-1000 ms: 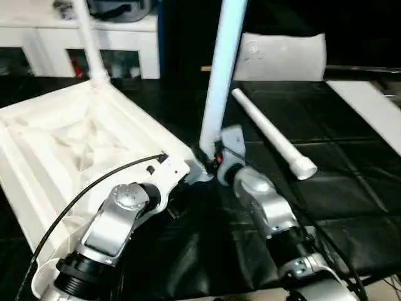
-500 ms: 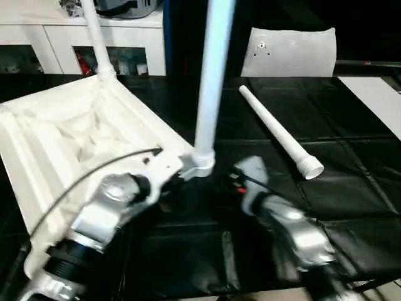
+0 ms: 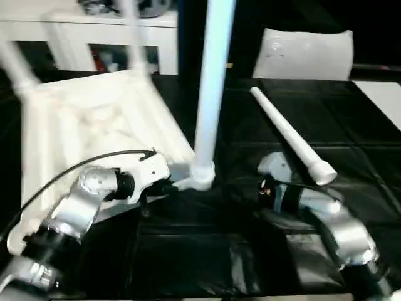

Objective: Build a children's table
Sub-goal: Rotate leg to tighten

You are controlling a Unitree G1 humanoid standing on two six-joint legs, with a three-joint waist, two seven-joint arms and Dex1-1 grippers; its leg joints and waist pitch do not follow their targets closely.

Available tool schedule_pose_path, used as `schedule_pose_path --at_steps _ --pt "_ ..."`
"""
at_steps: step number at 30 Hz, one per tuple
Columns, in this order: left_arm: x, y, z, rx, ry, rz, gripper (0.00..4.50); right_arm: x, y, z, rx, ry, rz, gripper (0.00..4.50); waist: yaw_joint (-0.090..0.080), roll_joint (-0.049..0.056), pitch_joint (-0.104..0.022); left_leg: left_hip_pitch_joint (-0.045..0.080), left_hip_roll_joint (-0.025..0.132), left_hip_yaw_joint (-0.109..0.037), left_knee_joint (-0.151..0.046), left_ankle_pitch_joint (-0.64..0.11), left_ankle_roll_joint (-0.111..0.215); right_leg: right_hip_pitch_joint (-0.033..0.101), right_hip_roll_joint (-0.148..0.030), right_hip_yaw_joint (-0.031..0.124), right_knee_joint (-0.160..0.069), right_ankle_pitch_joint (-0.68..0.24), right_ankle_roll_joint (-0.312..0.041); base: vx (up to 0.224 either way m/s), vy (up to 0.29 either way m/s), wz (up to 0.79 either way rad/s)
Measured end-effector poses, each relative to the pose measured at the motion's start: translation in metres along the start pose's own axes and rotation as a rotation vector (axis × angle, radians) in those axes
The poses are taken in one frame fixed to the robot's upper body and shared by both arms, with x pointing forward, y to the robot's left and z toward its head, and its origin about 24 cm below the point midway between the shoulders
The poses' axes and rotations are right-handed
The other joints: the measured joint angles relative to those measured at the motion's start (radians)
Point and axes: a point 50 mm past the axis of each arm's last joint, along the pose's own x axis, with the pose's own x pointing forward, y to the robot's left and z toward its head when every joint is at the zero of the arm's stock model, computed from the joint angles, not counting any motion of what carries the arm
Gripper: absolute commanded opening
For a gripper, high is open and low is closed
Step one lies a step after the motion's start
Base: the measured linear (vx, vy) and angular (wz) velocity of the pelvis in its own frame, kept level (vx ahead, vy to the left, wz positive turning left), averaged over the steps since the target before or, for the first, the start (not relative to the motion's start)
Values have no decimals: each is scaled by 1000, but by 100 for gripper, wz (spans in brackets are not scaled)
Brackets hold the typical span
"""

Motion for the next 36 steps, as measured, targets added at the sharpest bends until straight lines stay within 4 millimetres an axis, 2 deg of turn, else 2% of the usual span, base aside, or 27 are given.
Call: schedule_pose_path --at_steps 4,8,9,11,13,17,26,36 --pt "4 -5 5 58 -8 -105 0 7 3 4 -27 13 111 436 15 0 0 0 0 1 1 0 0 0 -1 0 1 0 0 0 0 0" --pt "7 -7 8 97 -7 -171 0 12 3 3 -32 38 174 436 17 -1 0 0 0 1 3 0 0 0 -1 0 3 0 0 0 0 0" --pt "8 -8 9 104 -8 -180 0 13 3 2 -31 43 189 421 17 -1 0 0 0 1 3 0 0 0 -1 0 4 0 0 0 0 0" --pt "10 -9 11 117 -9 -202 0 14 4 1 -21 49 212 421 17 -1 0 0 0 1 4 0 0 0 -1 0 5 0 0 0 0 0" --pt "11 -10 11 125 -9 -212 0 14 4 -1 -13 56 229 392 17 -1 0 0 0 0 4 0 0 0 -1 0 6 0 0 0 0 0" --pt "11 -9 11 129 -10 -218 0 15 6 -5 6 73 261 363 16 -1 0 0 1 0 5 0 0 0 -1 0 8 0 0 0 0 0" --pt "11 -8 10 132 -9 -227 0 16 2 -6 24 77 267 288 17 -1 0 0 1 0 6 0 0 0 -1 0 14 -3 1 0 0 0" --pt "12 -8 10 109 -19 -218 0 15 5 -11 94 52 243 269 20 2 -2 1 1 0 7 0 0 1 -2 0 14 -3 1 0 0 0"
